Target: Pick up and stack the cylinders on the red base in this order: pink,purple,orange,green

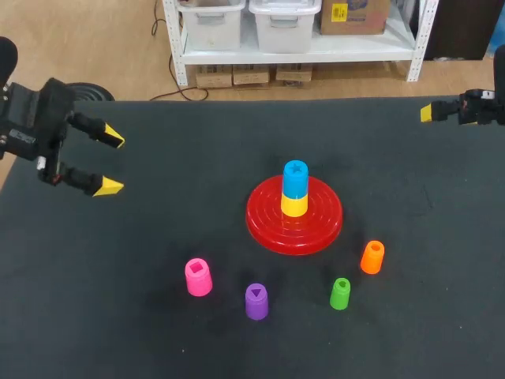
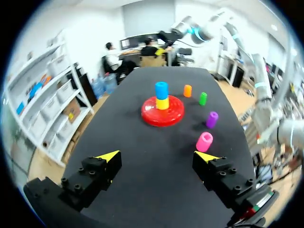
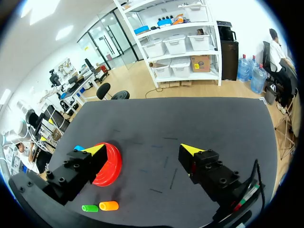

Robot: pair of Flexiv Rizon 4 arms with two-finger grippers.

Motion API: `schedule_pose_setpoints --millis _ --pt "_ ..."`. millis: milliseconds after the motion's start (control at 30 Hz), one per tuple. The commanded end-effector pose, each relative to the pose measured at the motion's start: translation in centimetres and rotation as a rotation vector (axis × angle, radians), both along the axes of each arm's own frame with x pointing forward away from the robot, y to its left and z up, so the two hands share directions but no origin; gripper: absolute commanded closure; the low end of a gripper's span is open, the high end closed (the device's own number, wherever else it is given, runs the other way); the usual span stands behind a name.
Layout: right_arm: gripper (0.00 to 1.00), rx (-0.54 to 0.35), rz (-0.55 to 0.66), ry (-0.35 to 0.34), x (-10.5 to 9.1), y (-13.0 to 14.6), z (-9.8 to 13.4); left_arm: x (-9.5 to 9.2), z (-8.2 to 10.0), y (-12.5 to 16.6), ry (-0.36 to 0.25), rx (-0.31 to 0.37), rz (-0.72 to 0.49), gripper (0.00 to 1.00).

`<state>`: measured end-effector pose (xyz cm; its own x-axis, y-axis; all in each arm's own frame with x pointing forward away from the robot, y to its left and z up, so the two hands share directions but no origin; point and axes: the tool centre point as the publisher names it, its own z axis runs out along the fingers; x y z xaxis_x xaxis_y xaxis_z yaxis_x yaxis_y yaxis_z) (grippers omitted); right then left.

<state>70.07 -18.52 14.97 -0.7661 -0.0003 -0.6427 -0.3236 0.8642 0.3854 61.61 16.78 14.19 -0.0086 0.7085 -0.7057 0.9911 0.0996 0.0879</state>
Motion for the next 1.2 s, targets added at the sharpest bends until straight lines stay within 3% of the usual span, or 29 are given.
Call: schedule_pose_setpoints --millis 33,133,333,433,633,1200 --pt "0.00 0.000 0.000 0.000 0.0 0.0 0.0 -0.6 0.1 1.2 -0.049 -0.026 -0.089 0.00" --pt "0.00 0.000 0.000 0.000 0.0 0.0 0.0 -1.2 0.0 1.6 -0.046 -0.039 -0.111 0.00" --pt "0.00 0.000 0.000 0.000 0.0 0.0 0.0 -2.1 -0.3 1.9 0.076 -0.154 -0.125 0.00" --pt "0.00 0.000 0.000 0.000 0.0 0.0 0.0 -3.2 -0.8 1.2 0.113 -0.173 -0.140 0.00" --pt "0.00 0.000 0.000 0.000 0.0 0.0 0.0 -3.5 -1.8 1.0 0.110 -0.140 -0.148 0.00" --pt "0.00 0.000 0.000 0.000 0.0 0.0 0.0 -3.3 -1.5 0.9 0.144 -0.152 -0.172 0.00"
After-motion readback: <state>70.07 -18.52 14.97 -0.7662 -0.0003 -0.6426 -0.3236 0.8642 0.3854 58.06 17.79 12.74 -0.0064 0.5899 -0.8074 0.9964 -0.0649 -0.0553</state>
